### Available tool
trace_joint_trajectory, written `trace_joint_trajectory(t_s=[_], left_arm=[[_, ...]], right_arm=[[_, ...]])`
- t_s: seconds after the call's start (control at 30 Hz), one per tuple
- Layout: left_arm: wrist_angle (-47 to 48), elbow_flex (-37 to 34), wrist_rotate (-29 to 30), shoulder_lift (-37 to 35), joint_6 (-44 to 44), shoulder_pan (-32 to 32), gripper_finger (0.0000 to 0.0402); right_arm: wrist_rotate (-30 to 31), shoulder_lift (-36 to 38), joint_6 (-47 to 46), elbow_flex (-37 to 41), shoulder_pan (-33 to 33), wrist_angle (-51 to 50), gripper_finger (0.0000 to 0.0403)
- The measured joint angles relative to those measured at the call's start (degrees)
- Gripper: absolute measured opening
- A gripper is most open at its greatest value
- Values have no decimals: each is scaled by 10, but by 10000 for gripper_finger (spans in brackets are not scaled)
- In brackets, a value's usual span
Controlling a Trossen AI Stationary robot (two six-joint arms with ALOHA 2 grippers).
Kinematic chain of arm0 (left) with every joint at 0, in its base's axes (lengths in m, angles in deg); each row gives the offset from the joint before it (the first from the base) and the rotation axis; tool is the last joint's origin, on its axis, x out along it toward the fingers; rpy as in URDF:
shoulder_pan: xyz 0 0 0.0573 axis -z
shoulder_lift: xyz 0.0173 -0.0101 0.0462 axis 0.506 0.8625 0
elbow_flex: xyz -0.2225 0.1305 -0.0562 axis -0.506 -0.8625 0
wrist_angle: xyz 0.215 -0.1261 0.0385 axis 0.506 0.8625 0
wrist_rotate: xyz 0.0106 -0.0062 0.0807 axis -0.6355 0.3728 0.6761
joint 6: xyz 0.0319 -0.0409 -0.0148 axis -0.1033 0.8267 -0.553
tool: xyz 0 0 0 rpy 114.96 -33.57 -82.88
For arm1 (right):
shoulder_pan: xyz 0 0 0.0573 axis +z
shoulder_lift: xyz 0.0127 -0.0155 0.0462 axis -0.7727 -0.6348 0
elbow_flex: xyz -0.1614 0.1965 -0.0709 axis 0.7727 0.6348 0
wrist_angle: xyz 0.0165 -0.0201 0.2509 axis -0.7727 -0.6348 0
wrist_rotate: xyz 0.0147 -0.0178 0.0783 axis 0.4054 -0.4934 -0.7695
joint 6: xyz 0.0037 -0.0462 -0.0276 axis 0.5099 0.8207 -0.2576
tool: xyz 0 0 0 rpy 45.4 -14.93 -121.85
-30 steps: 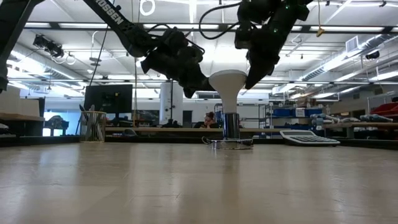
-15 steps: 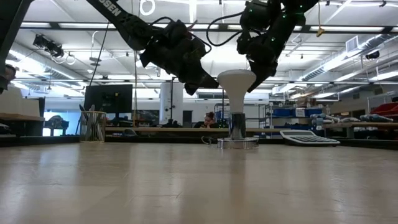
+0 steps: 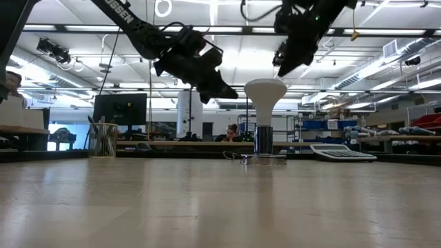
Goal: Screw lightbulb
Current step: Remove the white lightbulb from the silver lamp
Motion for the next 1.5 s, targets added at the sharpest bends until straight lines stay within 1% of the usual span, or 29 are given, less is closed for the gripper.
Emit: trace_joint_trajectory(t_s=[0.1,0.2,0.4,0.53,0.6,0.7,0.83,0.93,1.1,1.43,1.5], left_arm=[[-43,0,-4,-1,12,-3,0],[-66,0,-9,-1,18,-2,0],[-80,0,-9,-1,21,-2,0],[-105,1,-11,7,31,-1,0],[-108,10,-21,22,37,-2,0],[-91,42,-47,48,50,-2,0],[-49,91,-58,77,49,1,0],[-28,111,-68,87,42,7,0],[5,116,-71,87,18,19,0],[19,116,-69,86,15,26,0],[27,116,-69,85,13,26,0]], right_arm=[[-25,8,0,-1,24,3,9],[-41,-4,0,-1,50,1,9],[-45,-43,5,-1,93,1,9],[-42,-53,5,0,101,1,9],[-39,-53,4,0,101,-4,9],[-38,-53,5,0,101,-7,9],[-37,-53,6,0,101,-12,9],[-37,-53,6,0,100,-13,9],[-36,-53,10,0,93,-15,9],[-28,-55,16,0,76,-25,9],[-17,-54,15,0,76,-29,9]])
